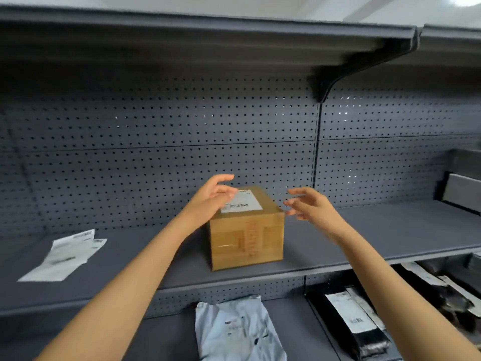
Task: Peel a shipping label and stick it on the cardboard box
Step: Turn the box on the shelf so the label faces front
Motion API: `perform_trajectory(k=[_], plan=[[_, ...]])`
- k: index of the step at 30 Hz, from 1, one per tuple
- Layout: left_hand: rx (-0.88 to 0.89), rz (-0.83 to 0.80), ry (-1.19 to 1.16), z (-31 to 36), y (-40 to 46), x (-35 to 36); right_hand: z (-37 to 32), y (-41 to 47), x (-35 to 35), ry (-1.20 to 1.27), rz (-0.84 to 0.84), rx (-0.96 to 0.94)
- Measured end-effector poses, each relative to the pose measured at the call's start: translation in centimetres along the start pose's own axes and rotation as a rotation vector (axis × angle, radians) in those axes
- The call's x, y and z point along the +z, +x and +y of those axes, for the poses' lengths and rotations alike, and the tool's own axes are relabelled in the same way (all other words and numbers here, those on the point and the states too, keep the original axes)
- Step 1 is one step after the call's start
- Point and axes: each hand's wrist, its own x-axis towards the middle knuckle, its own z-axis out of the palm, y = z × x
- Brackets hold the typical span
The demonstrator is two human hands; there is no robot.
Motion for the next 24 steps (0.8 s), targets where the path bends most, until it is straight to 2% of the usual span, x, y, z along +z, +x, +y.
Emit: perform_trajectory(k=[10, 17, 24], plan=[[-0.079, 0.108, 0.045, -2.9, -2.6, -5.5, -1.0, 3.2, 4.9, 0.061, -0.074, -0.023], [-0.096, 0.132, 0.032, -3.7, -1.8, -4.7, 0.0, 4.4, 4.2, 0.041, -0.090, -0.021], [-0.123, 0.156, 0.026, -5.0, 0.1, -3.3, 1.4, 6.1, 2.0, -0.047, -0.017, -0.010]])
